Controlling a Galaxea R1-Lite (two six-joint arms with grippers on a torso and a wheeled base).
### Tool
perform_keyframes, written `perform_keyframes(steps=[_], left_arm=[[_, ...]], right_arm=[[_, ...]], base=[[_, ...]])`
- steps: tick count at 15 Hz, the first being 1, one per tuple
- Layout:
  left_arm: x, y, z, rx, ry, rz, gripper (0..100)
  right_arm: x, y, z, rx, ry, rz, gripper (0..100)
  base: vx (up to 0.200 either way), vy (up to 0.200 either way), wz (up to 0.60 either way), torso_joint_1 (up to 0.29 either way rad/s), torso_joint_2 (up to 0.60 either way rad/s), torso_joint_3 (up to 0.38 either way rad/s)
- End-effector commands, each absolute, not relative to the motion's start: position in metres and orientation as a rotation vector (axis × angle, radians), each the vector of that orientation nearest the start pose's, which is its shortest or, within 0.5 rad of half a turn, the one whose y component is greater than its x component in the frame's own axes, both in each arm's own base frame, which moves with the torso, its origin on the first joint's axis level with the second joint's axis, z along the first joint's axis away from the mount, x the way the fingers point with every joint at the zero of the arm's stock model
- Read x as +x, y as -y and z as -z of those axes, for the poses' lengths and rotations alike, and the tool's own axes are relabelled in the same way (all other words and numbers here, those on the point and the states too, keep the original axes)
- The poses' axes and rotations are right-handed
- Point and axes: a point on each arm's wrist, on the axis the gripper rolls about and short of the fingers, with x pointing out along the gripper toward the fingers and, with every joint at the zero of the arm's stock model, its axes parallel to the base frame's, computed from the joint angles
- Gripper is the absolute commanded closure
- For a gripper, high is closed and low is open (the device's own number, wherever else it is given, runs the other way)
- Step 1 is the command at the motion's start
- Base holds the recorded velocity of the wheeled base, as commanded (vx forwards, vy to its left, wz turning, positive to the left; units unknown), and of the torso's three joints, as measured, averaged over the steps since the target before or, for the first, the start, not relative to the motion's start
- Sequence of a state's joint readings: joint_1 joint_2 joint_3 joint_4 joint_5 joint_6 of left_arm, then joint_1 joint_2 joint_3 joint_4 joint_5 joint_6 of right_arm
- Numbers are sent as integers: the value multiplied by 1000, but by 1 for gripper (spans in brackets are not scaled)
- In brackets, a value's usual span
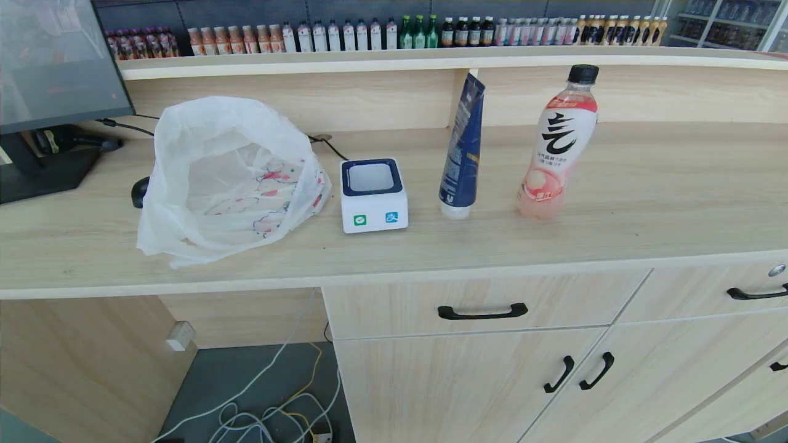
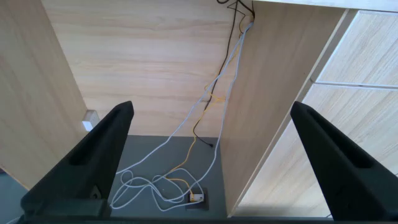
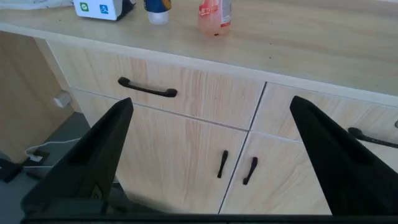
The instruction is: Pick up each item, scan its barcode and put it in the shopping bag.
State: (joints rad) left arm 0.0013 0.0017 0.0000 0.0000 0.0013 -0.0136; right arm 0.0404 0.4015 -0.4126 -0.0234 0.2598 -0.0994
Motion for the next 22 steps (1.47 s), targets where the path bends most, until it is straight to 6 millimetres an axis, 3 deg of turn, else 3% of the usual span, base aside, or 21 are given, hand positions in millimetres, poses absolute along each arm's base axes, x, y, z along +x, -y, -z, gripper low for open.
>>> perform_keyframes(steps=[1, 2, 4, 8, 14, 19, 22], left_arm=[[-23, 0, -76, -14, -2, -3, 0], [-23, 0, -76, -14, -2, -3, 0], [-23, 0, -76, -14, -2, -3, 0], [-23, 0, -76, -14, -2, -3, 0], [-23, 0, -76, -14, -2, -3, 0], [-23, 0, -76, -14, -2, -3, 0], [-23, 0, -76, -14, -2, -3, 0]], right_arm=[[31, -9, -208, -126, -8, -377, 0], [31, -9, -208, -126, -8, -377, 0], [71, -24, -216, -127, 4, -512, 0], [103, -47, -228, -126, 73, -638, 0], [116, -64, -231, -137, 87, -699, 0], [132, -80, -239, -235, 99, -597, 0], [127, -118, -246, -228, 80, -452, 0]], base=[[0, 0, 0, 0, 0, 0], [0, 0, 0, 0, 0, 0], [0, 0, 0, 0, 0, 0], [0, 0, 0, 0, 0, 0], [0, 0, 0, 0, 0, 0], [0, 0, 0, 0, 0, 0], [0, 0, 0, 0, 0, 0]])
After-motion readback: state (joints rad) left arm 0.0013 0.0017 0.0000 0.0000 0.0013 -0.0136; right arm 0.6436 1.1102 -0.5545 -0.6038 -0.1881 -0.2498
